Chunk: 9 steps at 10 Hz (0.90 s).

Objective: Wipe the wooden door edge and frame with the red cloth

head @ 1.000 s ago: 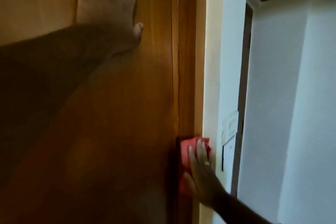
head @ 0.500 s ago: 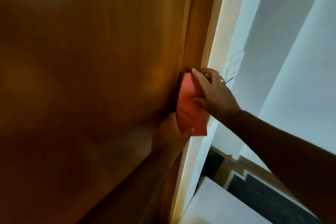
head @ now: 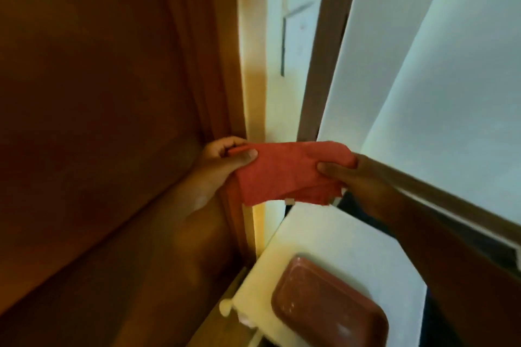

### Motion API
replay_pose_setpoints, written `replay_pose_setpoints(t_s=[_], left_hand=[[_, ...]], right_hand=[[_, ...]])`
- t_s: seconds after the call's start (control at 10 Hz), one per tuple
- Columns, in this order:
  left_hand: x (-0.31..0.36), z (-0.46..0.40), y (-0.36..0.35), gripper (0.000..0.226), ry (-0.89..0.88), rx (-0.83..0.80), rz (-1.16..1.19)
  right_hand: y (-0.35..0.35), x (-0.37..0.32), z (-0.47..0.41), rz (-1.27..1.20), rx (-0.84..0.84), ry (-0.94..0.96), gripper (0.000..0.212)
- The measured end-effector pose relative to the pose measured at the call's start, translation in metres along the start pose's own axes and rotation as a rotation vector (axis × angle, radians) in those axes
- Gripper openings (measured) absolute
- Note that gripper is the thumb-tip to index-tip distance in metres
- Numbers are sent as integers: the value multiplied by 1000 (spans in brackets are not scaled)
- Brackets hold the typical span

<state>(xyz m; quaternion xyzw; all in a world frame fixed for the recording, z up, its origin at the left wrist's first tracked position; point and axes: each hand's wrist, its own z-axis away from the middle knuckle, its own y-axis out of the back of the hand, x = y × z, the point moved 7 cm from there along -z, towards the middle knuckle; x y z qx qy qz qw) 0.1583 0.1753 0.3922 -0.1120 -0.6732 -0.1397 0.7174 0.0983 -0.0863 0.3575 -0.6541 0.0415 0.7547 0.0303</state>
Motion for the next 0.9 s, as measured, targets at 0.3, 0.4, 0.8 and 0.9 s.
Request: replay_pose_setpoints(t_s=[0.3,0.4,0.8,0.9], left_hand=[[-255,26,-164,45,807,-3,69],[-352,44,-202,47,922,-8,-50],[-632,37,-242,34,938,-366,-661],[-633,40,-239,36,891,-323,-685]], right_hand=[[96,257,79,-290,207,-549,29],[122,350,119,-263,317,-766,17],[129,624,182,84,630,-1088,40],[128,617,188,322,717,-1169,47]])
